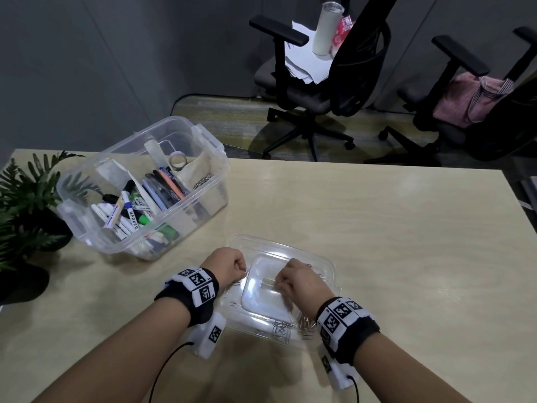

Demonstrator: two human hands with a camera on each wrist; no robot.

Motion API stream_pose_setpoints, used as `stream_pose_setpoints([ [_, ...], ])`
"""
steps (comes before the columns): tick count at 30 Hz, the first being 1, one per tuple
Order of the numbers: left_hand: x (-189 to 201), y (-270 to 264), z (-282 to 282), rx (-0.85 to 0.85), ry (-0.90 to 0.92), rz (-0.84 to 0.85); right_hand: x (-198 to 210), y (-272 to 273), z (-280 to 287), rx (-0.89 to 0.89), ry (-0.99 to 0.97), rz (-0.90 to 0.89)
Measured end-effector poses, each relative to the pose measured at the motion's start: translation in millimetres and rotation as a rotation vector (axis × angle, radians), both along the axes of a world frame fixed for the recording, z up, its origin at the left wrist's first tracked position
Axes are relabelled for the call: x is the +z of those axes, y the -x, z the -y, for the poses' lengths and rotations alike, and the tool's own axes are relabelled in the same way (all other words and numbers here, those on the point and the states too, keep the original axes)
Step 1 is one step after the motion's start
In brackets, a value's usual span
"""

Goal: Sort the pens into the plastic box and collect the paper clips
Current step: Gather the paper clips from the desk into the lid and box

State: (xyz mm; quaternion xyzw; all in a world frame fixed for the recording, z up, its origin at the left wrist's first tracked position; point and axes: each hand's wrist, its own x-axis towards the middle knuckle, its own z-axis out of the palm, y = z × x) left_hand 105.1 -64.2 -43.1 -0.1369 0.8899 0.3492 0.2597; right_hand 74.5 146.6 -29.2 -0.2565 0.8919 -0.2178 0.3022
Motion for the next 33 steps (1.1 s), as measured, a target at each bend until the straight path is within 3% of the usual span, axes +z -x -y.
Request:
stream_pose_setpoints([
  [7,35,-10,1,0.146,-0.117,-0.148,50,33,20,-0.008,0.128,-0.060],
  [12,100,-9,15,0.265,-0.151,-0.418,100,63,74,-0.015,0.374,-0.202],
  [16,137,-9,41,0.358,-0.209,-0.537,128,90,130,-0.015,0.513,-0.334],
  [19,147,-9,59,0.406,-0.203,-0.586,128,104,166,0.009,0.538,-0.358],
  [24,148,2,73,0.407,-0.130,-0.634,103,110,183,-0.010,0.437,-0.248],
  [29,143,32,71,0.406,-0.043,-0.656,101,117,161,-0.154,0.585,-0.244],
  [33,134,64,73,0.427,0.033,-0.626,97,111,119,-0.233,0.544,-0.252],
])
